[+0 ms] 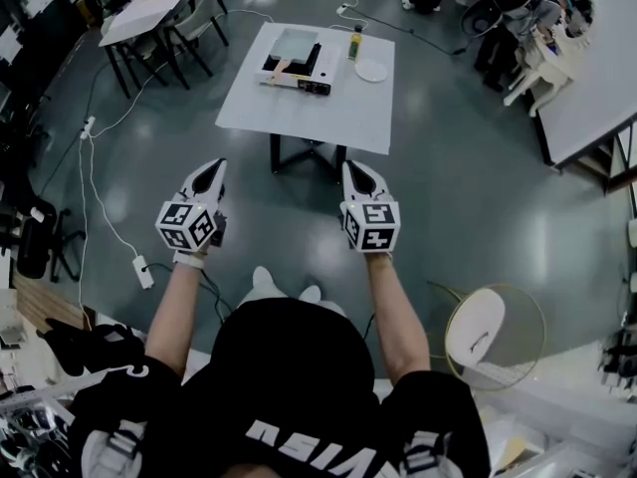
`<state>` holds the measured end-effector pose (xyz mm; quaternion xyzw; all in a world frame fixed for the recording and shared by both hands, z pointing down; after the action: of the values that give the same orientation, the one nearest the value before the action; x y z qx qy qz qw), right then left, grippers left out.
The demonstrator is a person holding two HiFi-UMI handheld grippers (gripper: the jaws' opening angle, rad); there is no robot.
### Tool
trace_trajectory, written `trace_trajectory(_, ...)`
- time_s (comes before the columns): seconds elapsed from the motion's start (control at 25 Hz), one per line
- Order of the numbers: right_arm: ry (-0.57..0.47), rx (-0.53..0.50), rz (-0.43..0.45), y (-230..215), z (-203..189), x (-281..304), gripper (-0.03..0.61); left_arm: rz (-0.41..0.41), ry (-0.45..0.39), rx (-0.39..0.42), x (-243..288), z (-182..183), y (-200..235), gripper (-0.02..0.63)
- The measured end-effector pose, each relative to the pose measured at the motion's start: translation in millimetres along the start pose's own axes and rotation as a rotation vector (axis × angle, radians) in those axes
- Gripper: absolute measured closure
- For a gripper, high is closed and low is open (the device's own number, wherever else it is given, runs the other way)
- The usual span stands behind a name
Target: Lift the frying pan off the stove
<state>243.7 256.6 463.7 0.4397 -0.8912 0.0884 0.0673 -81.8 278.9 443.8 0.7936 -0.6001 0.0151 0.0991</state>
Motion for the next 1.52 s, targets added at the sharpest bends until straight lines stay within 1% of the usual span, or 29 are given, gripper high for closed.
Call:
trace_trajectory(0.36,-0.003,-0.002,0.004,1.4,-5.0,-17.3,0.583,-0.006,0.002,-0.006,-9.3,-0.7,-10.9,0.615)
trace_trajectory(0.76,-0.017,-0.014,-0.001,-0.8,1.9,-30.5,0.583,-0.027,-0.003,-0.007,-9.8,8.3,-25.1,0.615)
trace_trajectory(1.04,-0.032,-0.018,-0.01,-5.5,3.9,-30.6,0.583,-0.041,-0.01,-0.002,-2.6,11.0,-28.2,0.615)
trace_trajectory(1.52,-0.025,-0.024,-0.024,-17.6,5.5,-15.1,0.583,-0.06,-0.012,-0.004,23.6,13.1,-22.8,0.615)
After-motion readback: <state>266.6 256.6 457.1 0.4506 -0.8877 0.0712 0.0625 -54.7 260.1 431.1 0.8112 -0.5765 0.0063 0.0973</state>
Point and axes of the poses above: the fingertips, and each gripper's own axes: x forward along the fingers, y to its left, z out of its top, the point moved 7 cm from there along -x, backward along the fingers, and after that the axes turned 11 degrees about z, right-handed, at the moved point
